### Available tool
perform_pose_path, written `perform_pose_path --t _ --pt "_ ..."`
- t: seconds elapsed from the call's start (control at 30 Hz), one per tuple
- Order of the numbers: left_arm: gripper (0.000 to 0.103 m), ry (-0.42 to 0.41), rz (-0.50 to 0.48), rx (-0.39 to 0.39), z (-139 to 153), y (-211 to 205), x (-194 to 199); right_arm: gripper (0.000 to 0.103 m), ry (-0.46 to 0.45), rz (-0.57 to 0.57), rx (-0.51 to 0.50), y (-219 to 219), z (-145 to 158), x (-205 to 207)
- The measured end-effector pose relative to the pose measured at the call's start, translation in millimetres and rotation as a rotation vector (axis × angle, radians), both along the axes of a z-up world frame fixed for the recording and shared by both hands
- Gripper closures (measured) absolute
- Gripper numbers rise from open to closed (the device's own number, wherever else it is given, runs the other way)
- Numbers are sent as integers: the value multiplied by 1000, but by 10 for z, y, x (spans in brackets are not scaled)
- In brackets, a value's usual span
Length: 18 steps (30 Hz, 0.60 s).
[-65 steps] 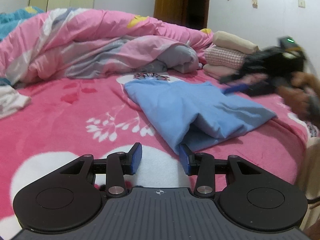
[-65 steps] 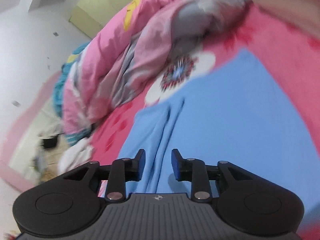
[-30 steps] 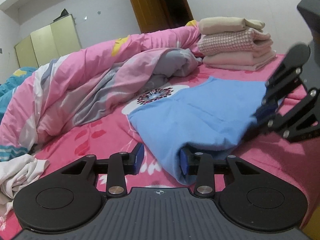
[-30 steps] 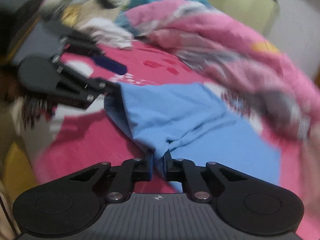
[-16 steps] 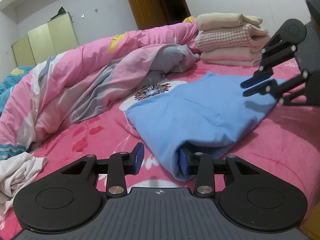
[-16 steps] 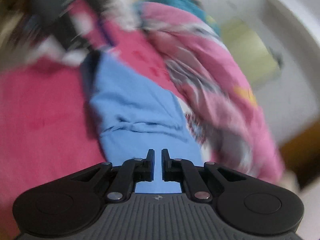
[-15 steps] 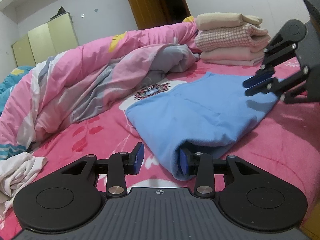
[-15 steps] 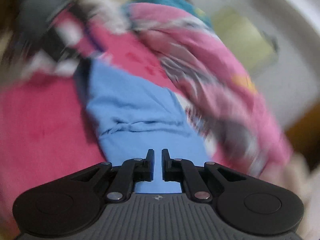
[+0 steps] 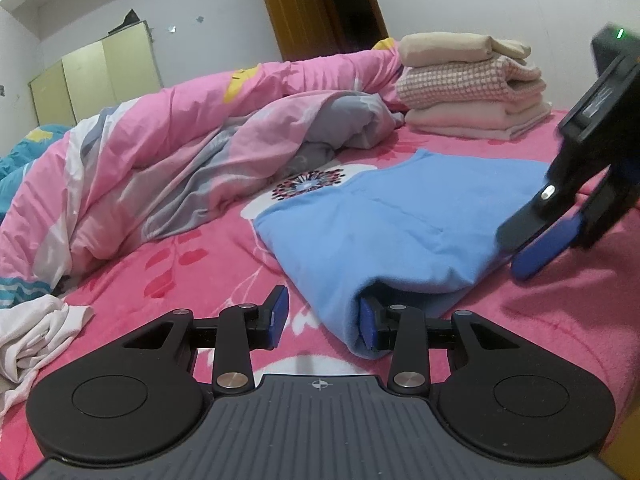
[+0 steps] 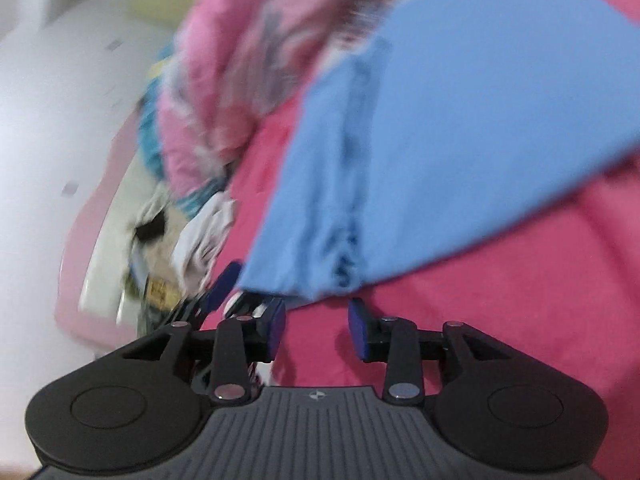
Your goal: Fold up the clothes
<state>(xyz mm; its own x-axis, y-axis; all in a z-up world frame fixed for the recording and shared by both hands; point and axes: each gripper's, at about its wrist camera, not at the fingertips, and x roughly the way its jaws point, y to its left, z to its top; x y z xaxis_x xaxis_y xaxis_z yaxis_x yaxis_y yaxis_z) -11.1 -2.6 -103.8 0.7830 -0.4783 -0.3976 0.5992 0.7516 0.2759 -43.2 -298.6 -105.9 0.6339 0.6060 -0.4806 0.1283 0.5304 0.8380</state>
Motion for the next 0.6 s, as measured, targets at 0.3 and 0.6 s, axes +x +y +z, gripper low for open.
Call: perform_pose_path --t 0.3,0.6 --pt "65 7 -5 -27 -28 53 18 72 82 -167 197 -140 -209 -2" --pt "63 -7 -30 -56 37 204 -106 95 22 -213 181 -101 -118 9"
